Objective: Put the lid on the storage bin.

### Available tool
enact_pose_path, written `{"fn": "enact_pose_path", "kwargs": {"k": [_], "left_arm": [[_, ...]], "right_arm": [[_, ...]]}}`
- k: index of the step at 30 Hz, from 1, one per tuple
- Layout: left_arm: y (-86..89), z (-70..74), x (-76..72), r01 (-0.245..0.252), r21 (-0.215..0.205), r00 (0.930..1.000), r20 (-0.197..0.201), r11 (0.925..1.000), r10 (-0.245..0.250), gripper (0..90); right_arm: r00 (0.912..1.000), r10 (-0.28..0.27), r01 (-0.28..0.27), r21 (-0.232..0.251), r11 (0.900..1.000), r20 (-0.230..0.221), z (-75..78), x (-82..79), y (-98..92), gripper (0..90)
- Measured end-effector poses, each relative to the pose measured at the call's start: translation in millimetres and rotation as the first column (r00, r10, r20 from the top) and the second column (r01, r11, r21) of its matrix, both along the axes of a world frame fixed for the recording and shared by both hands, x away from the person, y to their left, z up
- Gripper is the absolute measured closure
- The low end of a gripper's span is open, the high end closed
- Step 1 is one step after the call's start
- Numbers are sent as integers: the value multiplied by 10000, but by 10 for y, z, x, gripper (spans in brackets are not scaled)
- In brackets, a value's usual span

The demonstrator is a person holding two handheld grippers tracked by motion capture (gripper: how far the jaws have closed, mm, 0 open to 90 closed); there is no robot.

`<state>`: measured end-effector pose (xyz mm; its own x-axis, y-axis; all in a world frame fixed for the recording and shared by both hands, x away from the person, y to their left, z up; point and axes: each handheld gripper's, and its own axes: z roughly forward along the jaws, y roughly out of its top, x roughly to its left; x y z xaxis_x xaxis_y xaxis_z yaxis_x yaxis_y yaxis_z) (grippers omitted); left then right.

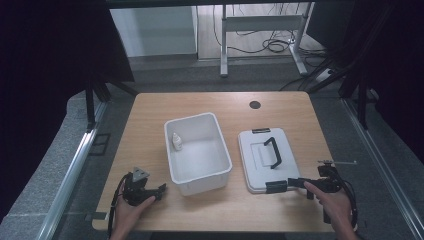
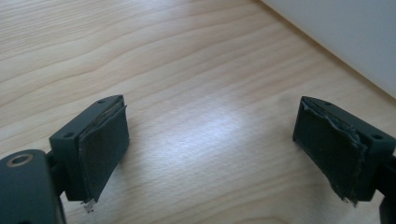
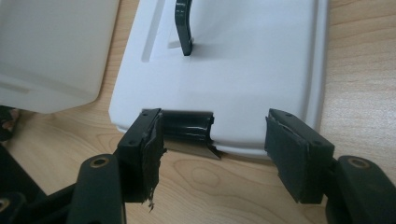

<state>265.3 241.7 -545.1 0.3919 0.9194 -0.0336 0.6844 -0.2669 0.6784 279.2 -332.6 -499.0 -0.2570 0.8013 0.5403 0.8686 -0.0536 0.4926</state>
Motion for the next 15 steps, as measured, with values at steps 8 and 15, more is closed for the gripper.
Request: {"fn": "enact_pose_path", "kwargs": {"k": [8,15], "left_arm": [[13,1,-16,175,-1,9998,39,9998,-175,123],[18,1,-32,163,-7,9999,46,9999,-163,129]], "right_arm": [[9999,-89,89,82,9999,75,36,-54,-70,371],[9996,-194,193,88,9998,189,89,-72,-34,372]]}}
